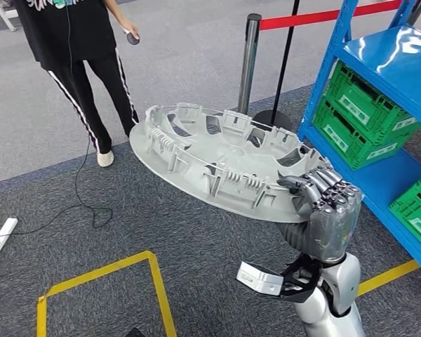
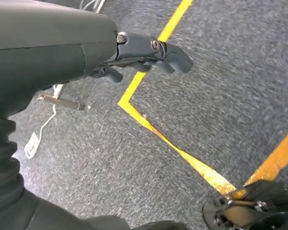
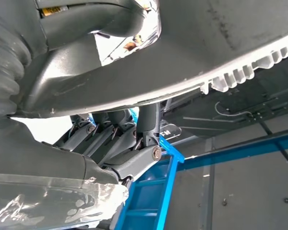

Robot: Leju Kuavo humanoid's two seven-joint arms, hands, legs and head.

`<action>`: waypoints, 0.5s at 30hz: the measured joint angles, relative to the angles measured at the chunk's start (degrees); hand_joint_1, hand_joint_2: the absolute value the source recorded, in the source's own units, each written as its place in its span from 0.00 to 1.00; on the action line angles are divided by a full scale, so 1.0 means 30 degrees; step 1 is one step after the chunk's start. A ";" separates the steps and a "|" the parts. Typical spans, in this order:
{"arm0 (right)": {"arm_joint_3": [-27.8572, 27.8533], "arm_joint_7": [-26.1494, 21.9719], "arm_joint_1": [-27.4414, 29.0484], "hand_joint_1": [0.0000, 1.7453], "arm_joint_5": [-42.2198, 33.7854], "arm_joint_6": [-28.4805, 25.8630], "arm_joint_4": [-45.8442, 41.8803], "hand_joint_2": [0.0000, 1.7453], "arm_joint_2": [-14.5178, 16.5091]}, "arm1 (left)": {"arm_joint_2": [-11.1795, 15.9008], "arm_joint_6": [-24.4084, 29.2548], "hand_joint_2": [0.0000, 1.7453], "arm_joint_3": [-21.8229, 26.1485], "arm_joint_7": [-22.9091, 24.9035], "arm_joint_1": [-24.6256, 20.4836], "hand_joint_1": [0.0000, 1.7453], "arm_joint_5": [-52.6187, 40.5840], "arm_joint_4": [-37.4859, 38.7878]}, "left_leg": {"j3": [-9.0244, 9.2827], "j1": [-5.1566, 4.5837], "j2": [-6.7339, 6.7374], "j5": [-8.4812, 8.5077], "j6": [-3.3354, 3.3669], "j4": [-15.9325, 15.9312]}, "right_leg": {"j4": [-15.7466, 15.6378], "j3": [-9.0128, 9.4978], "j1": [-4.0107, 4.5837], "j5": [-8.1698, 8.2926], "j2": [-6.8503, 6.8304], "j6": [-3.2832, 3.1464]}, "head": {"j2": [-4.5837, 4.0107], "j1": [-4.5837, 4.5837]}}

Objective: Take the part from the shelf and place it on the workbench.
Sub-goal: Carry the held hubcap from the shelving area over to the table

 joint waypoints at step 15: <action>0.0007 -0.0047 -0.0065 1.00 -0.0306 0.0000 0.0007 1.00 -0.0029 | 0.0013 -0.0004 1.00 0.0000 0.0002 -0.0044 0.00 0.0102 0.0000 | 0.0834 -0.0124 0.1582 0.0446 0.0075 -0.1169 | -0.0082 -0.0030 0.0300 -0.0016 -0.1567 -0.0482 | 0.0000 -0.0078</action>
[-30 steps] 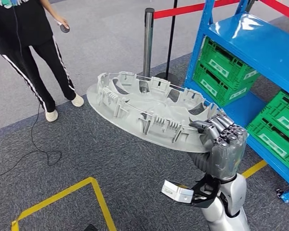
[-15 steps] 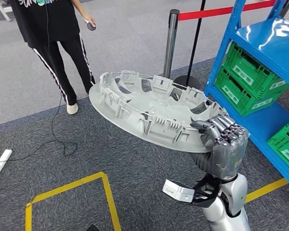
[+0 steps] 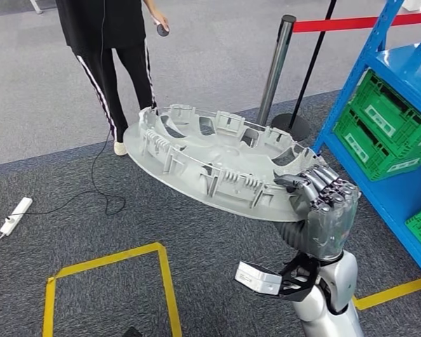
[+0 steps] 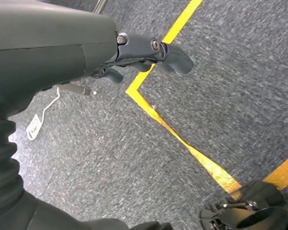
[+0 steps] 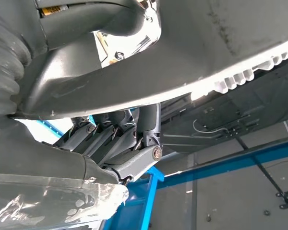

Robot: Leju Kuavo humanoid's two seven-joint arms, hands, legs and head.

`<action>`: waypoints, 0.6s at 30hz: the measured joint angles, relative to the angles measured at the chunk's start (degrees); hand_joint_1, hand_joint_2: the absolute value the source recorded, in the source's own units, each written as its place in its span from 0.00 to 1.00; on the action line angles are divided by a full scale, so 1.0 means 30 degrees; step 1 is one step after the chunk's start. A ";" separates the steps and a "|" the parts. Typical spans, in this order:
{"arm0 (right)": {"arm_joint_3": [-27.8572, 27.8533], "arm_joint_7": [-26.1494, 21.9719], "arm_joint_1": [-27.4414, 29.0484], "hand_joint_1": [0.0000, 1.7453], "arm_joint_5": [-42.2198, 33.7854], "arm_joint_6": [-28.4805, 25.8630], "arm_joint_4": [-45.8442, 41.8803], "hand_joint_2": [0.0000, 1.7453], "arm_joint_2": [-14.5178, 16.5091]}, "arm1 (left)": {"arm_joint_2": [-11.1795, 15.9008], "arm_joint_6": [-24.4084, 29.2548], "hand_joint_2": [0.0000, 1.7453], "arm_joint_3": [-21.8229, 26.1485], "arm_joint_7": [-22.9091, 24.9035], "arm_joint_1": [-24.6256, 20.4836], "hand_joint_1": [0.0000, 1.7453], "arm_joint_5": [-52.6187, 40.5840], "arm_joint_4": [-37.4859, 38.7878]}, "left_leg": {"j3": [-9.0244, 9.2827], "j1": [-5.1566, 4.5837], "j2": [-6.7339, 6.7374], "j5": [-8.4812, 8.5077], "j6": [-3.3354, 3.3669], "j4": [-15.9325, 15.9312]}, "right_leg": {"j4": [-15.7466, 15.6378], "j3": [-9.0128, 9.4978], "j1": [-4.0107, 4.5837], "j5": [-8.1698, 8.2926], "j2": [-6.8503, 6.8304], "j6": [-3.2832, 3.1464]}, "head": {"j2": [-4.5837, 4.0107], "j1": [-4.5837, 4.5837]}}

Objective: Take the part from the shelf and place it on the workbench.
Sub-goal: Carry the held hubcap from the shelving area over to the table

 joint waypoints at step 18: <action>0.0000 -0.0126 0.0076 1.00 -0.0024 0.0000 0.0000 1.00 -0.0187 | 0.0069 -0.0153 1.00 0.0000 0.0175 0.0016 0.00 0.0337 0.0000 | -0.0058 -0.0019 -0.0029 0.0086 0.0314 -0.0001 | -0.0336 0.0072 -0.0043 0.0249 -0.0014 0.0715 | 0.0000 -0.0013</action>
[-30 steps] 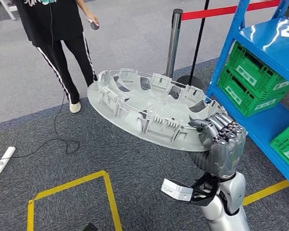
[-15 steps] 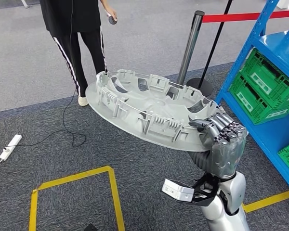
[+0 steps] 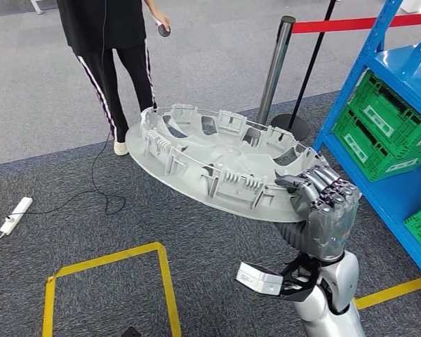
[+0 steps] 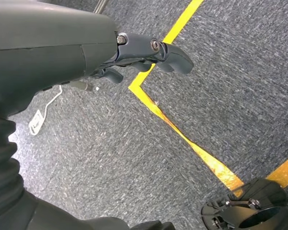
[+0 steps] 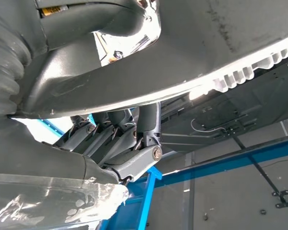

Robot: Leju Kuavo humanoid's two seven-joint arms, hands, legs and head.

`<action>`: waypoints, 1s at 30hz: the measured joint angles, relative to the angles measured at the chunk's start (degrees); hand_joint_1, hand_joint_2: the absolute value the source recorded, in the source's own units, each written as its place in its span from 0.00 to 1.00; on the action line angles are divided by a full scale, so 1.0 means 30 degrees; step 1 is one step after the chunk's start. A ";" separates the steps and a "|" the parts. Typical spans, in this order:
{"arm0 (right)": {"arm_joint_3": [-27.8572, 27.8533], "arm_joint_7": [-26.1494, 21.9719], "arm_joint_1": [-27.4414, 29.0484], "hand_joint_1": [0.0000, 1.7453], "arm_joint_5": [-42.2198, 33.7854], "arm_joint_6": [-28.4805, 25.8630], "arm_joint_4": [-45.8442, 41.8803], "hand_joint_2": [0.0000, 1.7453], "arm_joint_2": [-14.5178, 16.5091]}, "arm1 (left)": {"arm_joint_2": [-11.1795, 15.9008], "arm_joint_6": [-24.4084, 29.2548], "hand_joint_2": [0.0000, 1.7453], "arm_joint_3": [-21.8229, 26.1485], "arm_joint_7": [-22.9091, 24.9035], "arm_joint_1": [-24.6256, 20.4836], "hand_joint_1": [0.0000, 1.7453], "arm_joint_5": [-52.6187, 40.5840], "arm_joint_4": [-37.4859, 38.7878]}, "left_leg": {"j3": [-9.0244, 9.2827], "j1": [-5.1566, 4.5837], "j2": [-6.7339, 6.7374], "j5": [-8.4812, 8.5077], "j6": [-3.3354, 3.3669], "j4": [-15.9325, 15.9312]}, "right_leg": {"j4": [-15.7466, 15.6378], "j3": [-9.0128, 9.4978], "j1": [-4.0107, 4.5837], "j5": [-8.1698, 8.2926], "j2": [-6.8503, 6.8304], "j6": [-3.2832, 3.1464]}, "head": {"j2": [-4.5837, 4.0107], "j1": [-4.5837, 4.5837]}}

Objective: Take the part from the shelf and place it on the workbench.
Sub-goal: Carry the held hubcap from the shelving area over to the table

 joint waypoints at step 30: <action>0.0000 -0.0220 0.0107 1.00 -0.0313 -0.0007 0.0231 1.00 -0.0133 | 0.0093 -0.0060 1.00 0.0004 0.0029 -0.0022 0.00 0.0368 0.0015 | -0.2279 0.0223 -0.0636 -0.2350 -0.0504 0.4548 | 0.0260 -0.0067 -0.0157 -0.0027 0.1004 -0.0461 | 0.0000 0.0026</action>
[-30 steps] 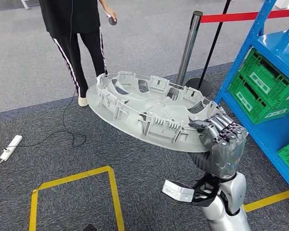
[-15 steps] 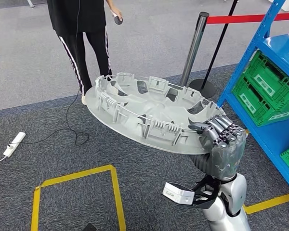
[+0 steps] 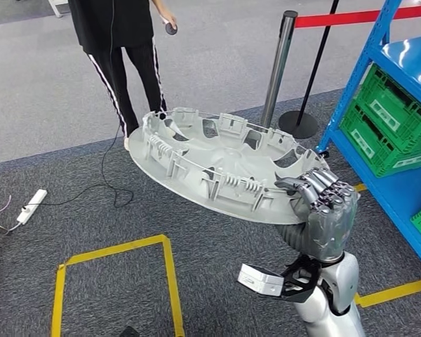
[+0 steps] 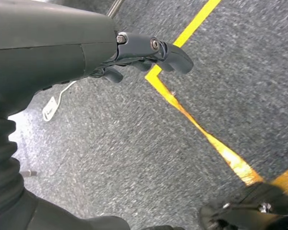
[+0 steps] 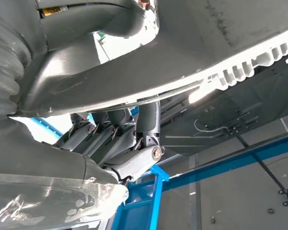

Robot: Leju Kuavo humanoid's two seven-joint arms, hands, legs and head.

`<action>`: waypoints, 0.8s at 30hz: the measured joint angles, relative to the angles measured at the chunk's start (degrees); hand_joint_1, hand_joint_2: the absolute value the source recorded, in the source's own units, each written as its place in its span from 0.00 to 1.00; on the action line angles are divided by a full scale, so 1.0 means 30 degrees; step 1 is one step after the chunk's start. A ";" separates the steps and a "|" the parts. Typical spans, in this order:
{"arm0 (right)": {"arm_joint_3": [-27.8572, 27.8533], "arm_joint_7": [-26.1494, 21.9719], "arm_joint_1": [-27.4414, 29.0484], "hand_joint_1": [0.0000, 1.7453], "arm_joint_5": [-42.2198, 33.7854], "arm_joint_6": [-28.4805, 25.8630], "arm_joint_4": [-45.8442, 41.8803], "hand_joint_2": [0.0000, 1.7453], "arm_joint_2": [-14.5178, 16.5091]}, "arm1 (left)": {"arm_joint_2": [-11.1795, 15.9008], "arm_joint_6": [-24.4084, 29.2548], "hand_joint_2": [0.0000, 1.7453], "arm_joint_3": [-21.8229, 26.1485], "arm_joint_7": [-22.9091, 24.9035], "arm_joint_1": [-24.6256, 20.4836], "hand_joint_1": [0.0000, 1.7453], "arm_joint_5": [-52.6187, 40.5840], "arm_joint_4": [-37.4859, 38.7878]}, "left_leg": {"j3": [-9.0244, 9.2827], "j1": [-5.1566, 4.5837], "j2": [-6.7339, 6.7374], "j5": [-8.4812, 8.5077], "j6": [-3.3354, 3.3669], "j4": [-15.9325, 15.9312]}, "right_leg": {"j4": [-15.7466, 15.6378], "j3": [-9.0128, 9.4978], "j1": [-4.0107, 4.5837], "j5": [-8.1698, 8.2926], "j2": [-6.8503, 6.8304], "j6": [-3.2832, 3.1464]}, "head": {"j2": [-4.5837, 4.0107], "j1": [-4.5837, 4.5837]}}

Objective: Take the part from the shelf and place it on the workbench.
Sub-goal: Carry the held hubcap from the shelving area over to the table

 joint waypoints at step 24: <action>-0.0004 -0.0716 0.0205 1.00 -0.0297 -0.0005 0.0026 1.00 0.0000 | -0.0098 -0.1053 1.00 0.0106 -0.2098 0.0031 0.00 0.0878 0.0007 | 0.3421 -0.0318 -0.0036 0.1388 0.0722 -0.4943 | -0.0129 -0.0098 0.0270 0.0011 0.0129 0.0345 | 0.0000 0.0107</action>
